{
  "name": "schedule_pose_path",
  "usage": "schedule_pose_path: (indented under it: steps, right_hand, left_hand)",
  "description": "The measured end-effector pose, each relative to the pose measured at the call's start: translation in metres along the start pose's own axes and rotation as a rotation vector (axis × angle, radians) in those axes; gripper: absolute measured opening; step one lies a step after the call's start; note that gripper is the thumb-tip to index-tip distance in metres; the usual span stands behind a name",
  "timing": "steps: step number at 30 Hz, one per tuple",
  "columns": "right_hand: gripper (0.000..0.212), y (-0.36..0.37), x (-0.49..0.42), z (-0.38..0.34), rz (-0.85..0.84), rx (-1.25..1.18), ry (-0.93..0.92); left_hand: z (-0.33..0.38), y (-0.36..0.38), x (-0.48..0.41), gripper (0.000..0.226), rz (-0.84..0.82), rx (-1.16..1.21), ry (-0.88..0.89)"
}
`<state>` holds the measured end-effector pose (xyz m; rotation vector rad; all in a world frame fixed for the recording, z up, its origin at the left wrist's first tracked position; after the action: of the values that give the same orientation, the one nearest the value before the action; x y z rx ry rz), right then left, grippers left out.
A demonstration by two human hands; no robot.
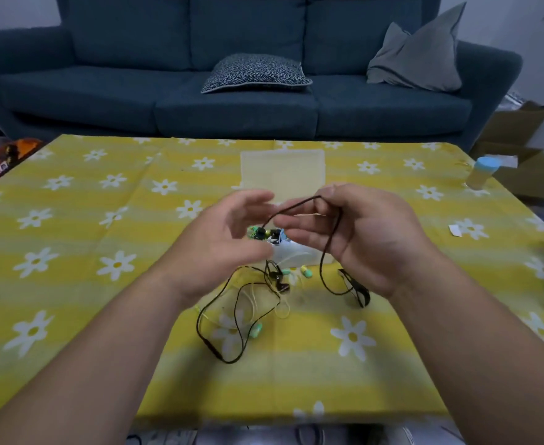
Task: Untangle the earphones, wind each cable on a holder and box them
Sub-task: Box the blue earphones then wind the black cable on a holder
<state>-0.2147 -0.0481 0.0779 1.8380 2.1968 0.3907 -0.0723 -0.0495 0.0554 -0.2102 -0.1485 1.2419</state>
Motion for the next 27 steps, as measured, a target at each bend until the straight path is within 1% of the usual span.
schedule_pose_path:
  steps: [1, 2, 3, 4, 6, 8, 10, 11, 13, 15, 17, 18, 19, 20, 21, 22, 24, 25, 26, 27]
  right_hand:
    - [0.033, 0.002, 0.0, -0.002, -0.017, -0.026, -0.002]
    - [0.033, 0.003, 0.001, -0.005, -0.028, -0.05, -0.009]
    - [0.034, 0.003, 0.001, -0.011, -0.037, -0.078, -0.022]
    - [0.033, 0.002, 0.001, -0.017, -0.039, -0.118, -0.037]
    - [0.033, -0.009, -0.001, -0.029, 0.008, -0.216, -0.068]
    - [0.03, -0.03, -0.002, -0.043, 0.103, -0.315, -0.111]
    - [0.021, -0.052, 0.0, -0.056, 0.174, -0.423, -0.172]
    - [0.017, -0.063, 0.0, -0.062, 0.195, -0.468, -0.203]
    - [0.015, -0.085, 0.003, -0.071, 0.24, -0.514, -0.246]
    - [0.016, -0.112, 0.006, -0.074, 0.353, -0.469, -0.249]
    - [0.02, -0.141, 0.01, -0.069, 0.564, -0.279, -0.187]
    - [0.023, -0.153, 0.014, -0.068, 0.675, -0.124, -0.143]
    - [0.025, -0.164, 0.017, -0.068, 0.776, 0.108, -0.098]
    - [0.026, -0.166, 0.018, -0.071, 0.804, 0.423, -0.045]
    - [0.024, -0.161, 0.014, -0.07, 0.748, 0.765, 0.035]
    - [0.02, -0.153, 0.01, -0.062, 0.647, 1.05, 0.131]
    - [0.023, -0.134, 0.005, -0.039, 0.418, 1.475, 0.302]
    - [0.025, -0.122, 0.004, -0.027, 0.302, 1.606, 0.326]
    - [0.023, -0.107, 0.002, -0.018, 0.222, 1.653, 0.297]
    - [0.027, -0.09, 0.001, -0.012, 0.154, 1.623, 0.228]
  left_hand:
    - [-0.001, 0.011, 0.0, 0.05, -0.05, -0.012, 0.008]
    - [-0.005, 0.016, -0.001, 0.037, -0.049, -0.085, -0.004]
    - [-0.01, 0.015, -0.003, 0.021, -0.004, -0.196, -0.03]
    - [-0.016, 0.011, -0.006, 0.01, 0.055, -0.304, -0.057]
    - [-0.028, -0.001, -0.011, 0.013, 0.138, -0.483, -0.099]
    - [-0.037, -0.016, -0.012, 0.015, 0.192, -0.623, -0.168]
    - [-0.044, -0.031, -0.01, 0.016, 0.226, -0.754, -0.261]
    - [-0.05, -0.038, -0.008, 0.018, 0.219, -0.825, -0.318]
    - [-0.067, -0.05, -0.004, 0.023, 0.175, -0.958, -0.444]
    - [-0.079, -0.063, 0.001, 0.026, 0.177, -1.012, -0.533]
    - [-0.081, -0.072, 0.004, 0.027, 0.211, -0.985, -0.563]
    - [-0.078, -0.071, 0.003, 0.027, 0.222, -0.949, -0.543]
    - [-0.072, -0.067, 0.001, 0.028, 0.221, -0.905, -0.503]
    - [-0.066, -0.061, -0.001, 0.029, 0.212, -0.859, -0.451]
    - [-0.058, -0.054, -0.003, 0.03, 0.202, -0.817, -0.384]
    - [-0.05, -0.048, -0.005, 0.03, 0.194, -0.785, -0.314]
    - [-0.038, -0.038, -0.007, 0.031, 0.174, -0.754, -0.19]
    - [-0.034, -0.032, -0.008, 0.032, 0.152, -0.734, -0.144]
    - [-0.033, -0.026, -0.009, 0.033, 0.121, -0.7, -0.117]
    - [-0.031, -0.019, -0.008, 0.031, 0.086, -0.65, -0.097]
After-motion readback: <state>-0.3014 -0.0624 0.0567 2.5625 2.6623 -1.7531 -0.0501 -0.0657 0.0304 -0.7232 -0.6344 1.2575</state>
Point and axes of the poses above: each hand's wrist, its own x-axis away from the middle knuckle, its own y-axis out of the palm, z = x × y, the point moved 8 cm from there along -x, towards the middle knuckle, and after that the axes turned 5 degrees about -y, right-handed, at the moved point
